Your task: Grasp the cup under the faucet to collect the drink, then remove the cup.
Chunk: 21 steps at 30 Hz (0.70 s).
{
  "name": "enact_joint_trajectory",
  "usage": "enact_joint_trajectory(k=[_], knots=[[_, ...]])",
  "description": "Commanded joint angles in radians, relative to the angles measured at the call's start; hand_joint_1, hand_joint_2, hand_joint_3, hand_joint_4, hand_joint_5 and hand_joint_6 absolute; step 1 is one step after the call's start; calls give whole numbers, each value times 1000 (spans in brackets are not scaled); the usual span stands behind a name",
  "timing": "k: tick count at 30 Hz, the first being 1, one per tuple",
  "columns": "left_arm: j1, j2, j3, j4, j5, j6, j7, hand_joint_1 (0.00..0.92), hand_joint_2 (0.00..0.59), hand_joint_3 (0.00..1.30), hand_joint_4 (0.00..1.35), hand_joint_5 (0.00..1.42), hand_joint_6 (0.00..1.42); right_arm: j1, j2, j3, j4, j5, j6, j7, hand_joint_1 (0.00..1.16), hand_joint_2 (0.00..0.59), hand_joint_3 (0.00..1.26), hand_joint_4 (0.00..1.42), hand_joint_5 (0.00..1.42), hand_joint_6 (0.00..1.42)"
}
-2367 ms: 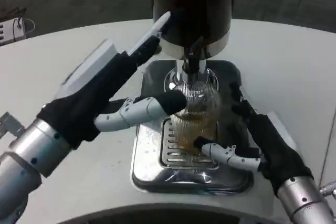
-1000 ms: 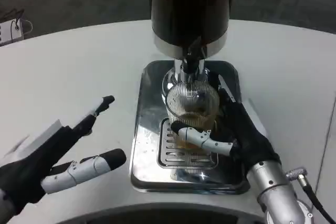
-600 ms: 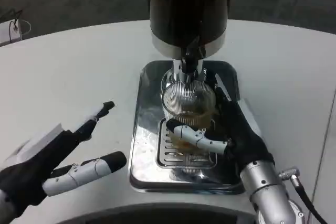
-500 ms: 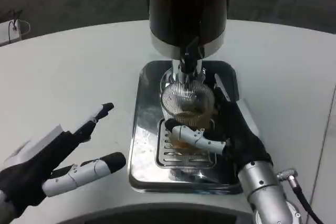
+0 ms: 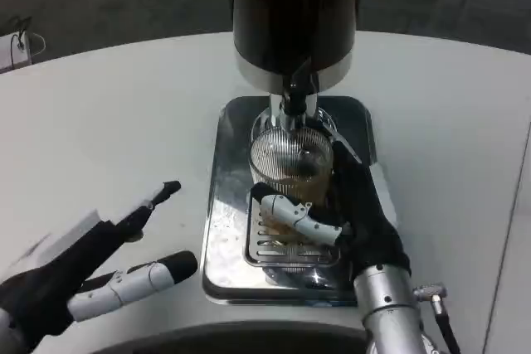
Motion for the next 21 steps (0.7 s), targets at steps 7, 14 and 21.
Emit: enact_joint_trajectory(k=[7,14,21], knots=[[26,13,-5,8,4,10,-18,0,5,56,0,24,125,2,63,17,47,-1,-29,-69,908,218,295,363,442,423],[30,12,-8,2,7,9,-16,0,9,69,0,34,125,20,76,23,37,-3,-38,-122,939,231,469,579,628,621],[25,10,-14,4,8,6,-13,0,9,71,0,37,125,42,76,23,0,-1,-37,-164,969,224,654,830,895,975]])
